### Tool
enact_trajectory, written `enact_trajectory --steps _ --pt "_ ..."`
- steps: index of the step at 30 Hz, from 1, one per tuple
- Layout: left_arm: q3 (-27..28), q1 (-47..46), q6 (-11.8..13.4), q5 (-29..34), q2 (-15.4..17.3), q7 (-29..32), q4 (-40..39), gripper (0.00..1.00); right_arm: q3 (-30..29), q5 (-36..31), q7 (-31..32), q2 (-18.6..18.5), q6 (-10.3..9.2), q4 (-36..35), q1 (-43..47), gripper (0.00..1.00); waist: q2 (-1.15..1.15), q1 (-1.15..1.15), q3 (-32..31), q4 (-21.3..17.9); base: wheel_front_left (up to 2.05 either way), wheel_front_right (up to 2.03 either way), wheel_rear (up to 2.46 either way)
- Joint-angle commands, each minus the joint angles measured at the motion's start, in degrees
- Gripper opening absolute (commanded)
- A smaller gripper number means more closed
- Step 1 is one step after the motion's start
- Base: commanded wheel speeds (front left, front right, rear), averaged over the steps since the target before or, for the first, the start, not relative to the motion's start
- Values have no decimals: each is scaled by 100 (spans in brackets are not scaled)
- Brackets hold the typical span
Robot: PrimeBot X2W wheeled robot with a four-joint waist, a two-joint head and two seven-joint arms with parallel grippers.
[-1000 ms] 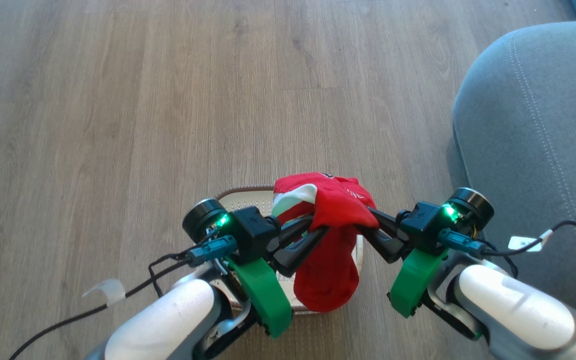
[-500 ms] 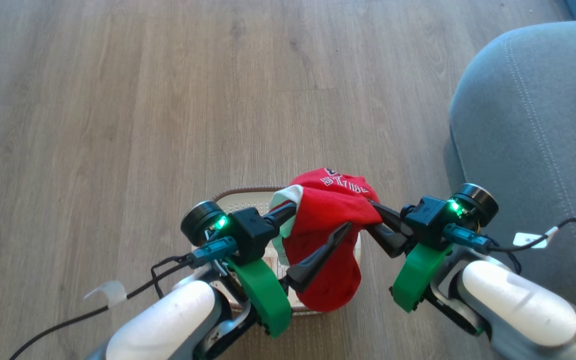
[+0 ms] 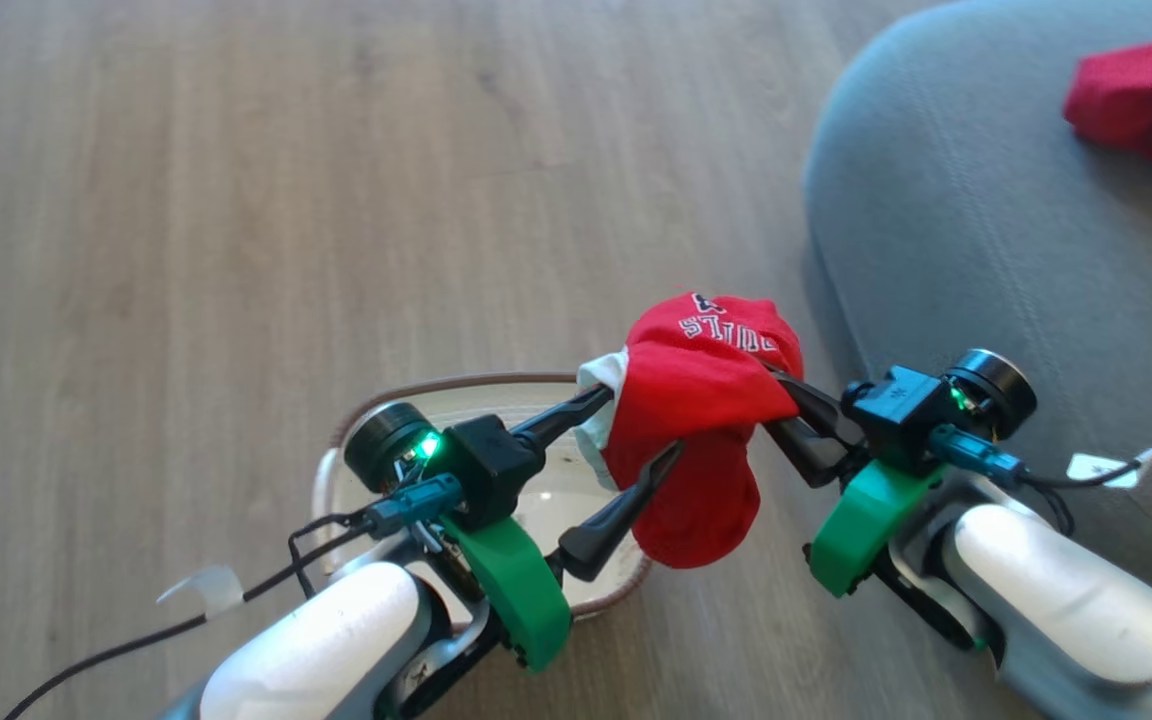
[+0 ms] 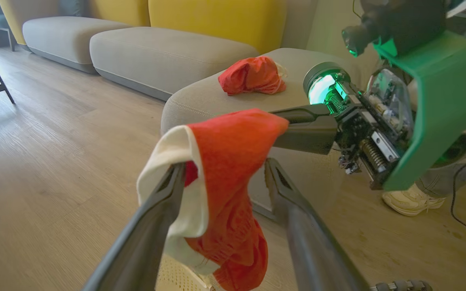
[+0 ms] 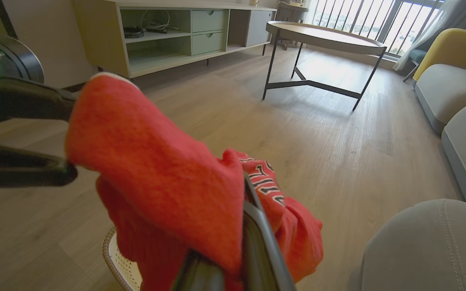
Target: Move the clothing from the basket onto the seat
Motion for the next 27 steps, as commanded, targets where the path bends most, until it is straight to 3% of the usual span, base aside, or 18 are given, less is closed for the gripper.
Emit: enact_trajectory --steps 1,16,27 --pt "226 -270 42 27 97 -38 -211 100 -106 -36 -84 -94 40 -170 65 0 0 0 71 -230 0 0 0" --pt "103 -313 59 49 117 25 -323 100 -797 -225 -117 -163 40 -333 486 0 0 0 323 -1236 0 0 0" --pt "42 -369 53 38 121 62 -330 100 -1002 -319 -74 -122 40 -455 672 0 0 0 374 -1428 0 0 0"
